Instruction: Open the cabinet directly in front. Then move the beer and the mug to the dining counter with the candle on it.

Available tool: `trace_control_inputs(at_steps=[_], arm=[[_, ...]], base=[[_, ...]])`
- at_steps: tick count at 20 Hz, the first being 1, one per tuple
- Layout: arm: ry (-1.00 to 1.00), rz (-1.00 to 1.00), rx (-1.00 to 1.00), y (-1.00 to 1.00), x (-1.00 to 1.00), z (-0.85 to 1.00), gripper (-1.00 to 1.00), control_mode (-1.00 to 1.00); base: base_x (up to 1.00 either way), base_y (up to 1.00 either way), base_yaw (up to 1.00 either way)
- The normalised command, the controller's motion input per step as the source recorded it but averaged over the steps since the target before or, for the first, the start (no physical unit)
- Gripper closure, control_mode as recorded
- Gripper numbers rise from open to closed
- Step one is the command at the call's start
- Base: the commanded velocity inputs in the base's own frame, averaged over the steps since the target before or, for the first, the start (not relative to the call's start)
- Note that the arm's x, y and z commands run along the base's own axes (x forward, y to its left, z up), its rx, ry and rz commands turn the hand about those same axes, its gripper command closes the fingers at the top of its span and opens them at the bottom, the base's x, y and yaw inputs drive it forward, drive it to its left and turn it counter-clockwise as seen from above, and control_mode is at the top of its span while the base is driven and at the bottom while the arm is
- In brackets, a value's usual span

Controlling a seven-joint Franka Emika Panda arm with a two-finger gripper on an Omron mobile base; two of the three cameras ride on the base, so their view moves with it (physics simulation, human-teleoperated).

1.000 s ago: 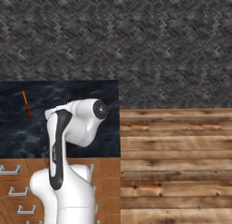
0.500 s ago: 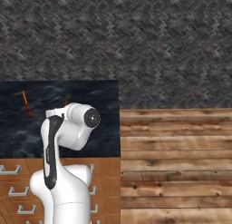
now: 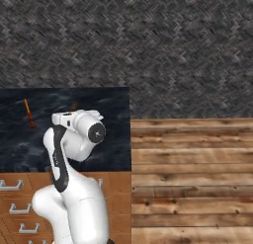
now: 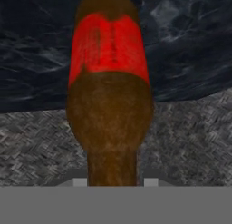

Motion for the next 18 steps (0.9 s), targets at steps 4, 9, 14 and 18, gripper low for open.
trace_control_inputs(at_steps=[4,9,14,18], arm=[[-0.18,0.00,-0.02,0.00,0.37,-0.13,1.00,-1.00],[-0.17,0.00,-0.11,0.00,0.17,-0.21,1.00,-1.00],[-0.14,0.00,-0.19,-0.01,0.00,-0.22,1.00,-1.00],[-0.04,0.00,-0.15,0.00,0.10,-0.21,1.00,-1.00]], base=[[0.00,0.00,0.00],[0.00,0.00,0.00],[0.00,0.00,0.00],[0.00,0.00,0.00]])
